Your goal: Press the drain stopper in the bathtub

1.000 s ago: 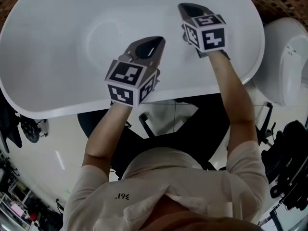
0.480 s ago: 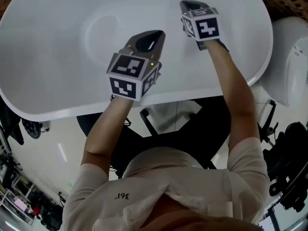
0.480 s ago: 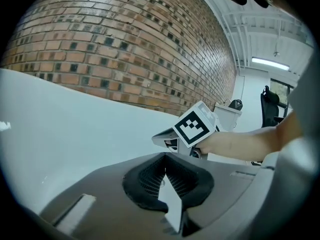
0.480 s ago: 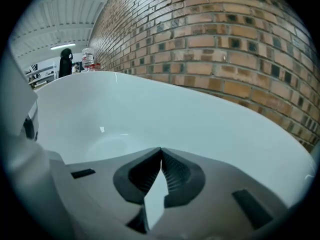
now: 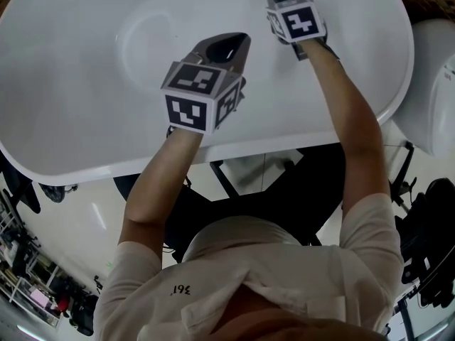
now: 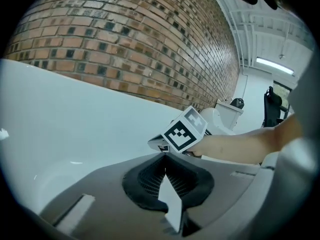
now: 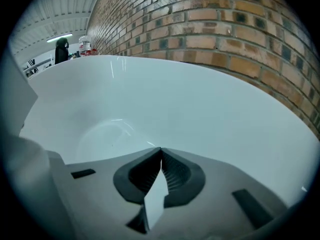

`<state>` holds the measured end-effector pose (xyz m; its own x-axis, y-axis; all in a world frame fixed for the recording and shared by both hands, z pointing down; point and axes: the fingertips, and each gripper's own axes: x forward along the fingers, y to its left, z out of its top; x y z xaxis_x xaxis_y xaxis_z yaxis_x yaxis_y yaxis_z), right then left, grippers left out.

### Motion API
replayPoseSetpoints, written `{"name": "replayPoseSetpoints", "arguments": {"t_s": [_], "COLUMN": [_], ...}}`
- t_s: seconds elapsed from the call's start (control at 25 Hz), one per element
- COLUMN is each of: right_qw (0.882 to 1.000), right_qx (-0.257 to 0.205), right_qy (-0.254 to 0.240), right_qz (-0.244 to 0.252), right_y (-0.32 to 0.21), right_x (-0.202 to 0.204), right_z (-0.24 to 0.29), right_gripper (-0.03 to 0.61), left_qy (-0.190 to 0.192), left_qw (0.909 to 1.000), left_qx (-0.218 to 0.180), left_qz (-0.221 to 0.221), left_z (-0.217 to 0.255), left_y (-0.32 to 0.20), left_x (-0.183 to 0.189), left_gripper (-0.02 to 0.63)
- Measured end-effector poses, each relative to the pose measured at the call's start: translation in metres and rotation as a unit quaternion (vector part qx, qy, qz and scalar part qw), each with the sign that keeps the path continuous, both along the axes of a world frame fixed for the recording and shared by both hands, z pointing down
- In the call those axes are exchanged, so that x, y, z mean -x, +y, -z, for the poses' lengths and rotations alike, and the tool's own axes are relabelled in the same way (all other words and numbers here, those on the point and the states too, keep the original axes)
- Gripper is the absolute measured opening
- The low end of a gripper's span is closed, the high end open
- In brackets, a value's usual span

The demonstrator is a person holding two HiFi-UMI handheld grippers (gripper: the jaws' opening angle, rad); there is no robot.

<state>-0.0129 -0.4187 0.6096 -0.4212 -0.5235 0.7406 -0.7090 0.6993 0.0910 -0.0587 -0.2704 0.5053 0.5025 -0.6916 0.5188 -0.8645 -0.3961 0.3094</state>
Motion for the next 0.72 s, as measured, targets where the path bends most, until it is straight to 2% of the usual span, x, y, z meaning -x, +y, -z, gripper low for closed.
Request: {"name": "replayPoseSetpoints", "arguments": {"t_s": [0.48, 0.72], "right_qw": [0.998, 0.993], "right_qx": [0.043, 0.077], "right_qy": [0.055, 0.09], "right_qz": [0.002, -0.003], "right_y": [-0.02, -0.024], "right_x": [-0.012, -0.028], "right_z": [-0.074, -0.121], "right_gripper": [0.015, 0.015], "left_qy": [-0.005, -0.025], "left_qw": [0.9993, 0.9976], "left_qx": [0.031, 0.046], "left_qz": [-0.019, -0.046], "left_z": [-0.028, -0.035], "left_y": [-0.017, -0.023], "left_x": [-0.02, -0.04], "left_gripper": [0.009, 0.009]}}
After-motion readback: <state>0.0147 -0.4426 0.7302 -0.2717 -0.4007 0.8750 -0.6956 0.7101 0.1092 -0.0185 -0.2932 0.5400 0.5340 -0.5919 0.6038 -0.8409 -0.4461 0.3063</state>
